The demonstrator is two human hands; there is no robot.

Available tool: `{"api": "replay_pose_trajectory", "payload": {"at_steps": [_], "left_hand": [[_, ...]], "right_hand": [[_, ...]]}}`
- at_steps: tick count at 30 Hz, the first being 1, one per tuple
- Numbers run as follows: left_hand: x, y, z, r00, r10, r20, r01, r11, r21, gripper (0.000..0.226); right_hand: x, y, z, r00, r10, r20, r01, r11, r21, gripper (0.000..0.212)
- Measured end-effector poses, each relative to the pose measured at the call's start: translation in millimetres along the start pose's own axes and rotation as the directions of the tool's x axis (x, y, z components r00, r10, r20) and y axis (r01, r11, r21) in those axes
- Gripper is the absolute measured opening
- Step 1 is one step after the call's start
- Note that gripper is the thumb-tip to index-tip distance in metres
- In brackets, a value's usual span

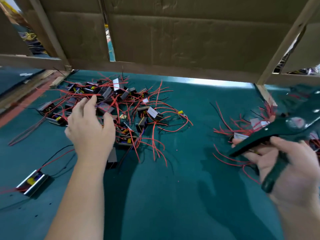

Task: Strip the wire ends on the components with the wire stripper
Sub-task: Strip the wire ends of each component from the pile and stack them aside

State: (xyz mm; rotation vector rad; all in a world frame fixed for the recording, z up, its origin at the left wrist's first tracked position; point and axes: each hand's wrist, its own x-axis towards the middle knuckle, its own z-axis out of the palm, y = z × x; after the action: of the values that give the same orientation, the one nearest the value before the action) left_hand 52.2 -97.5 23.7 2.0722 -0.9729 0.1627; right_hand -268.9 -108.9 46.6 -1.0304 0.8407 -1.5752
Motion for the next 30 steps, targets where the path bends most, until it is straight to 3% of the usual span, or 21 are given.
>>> {"api": "replay_pose_trajectory", "payload": {"at_steps": [5,7,11,15,20,24,27,30], "left_hand": [[3,-7,2,0.995,-0.098,-0.010,0.098,0.995,0.034,0.058],[8,-12,3,0.995,-0.100,-0.017,0.100,0.995,0.025,0.051],[10,-18,10,0.984,-0.132,0.116,0.130,0.991,0.024,0.034],[10,-21,13,0.993,-0.100,0.067,0.101,0.995,-0.015,0.025],[12,-24,15,0.993,-0.120,0.002,0.119,0.982,0.147,0.026],[13,-25,18,0.991,-0.133,-0.001,0.131,0.977,0.170,0.025],[13,-25,20,0.984,-0.160,0.083,0.129,0.946,0.299,0.041],[15,-26,21,0.970,-0.144,0.195,0.052,0.910,0.412,0.039]], "right_hand": [[-7,2,6,0.996,-0.027,0.084,0.031,0.999,-0.038,0.030],[-12,5,9,0.994,0.006,0.109,-0.002,0.999,-0.034,0.026],[-17,10,10,0.992,0.055,0.117,-0.047,0.997,-0.069,0.023],[-19,13,8,0.986,0.070,0.152,-0.062,0.997,-0.054,0.028],[-19,15,9,0.982,0.077,0.171,-0.065,0.995,-0.073,0.027],[-20,16,11,0.981,0.080,0.179,-0.074,0.996,-0.044,0.031],[-21,17,11,0.981,0.084,0.174,-0.077,0.996,-0.048,0.032],[-21,18,10,0.978,0.091,0.186,-0.085,0.996,-0.039,0.031]]}}
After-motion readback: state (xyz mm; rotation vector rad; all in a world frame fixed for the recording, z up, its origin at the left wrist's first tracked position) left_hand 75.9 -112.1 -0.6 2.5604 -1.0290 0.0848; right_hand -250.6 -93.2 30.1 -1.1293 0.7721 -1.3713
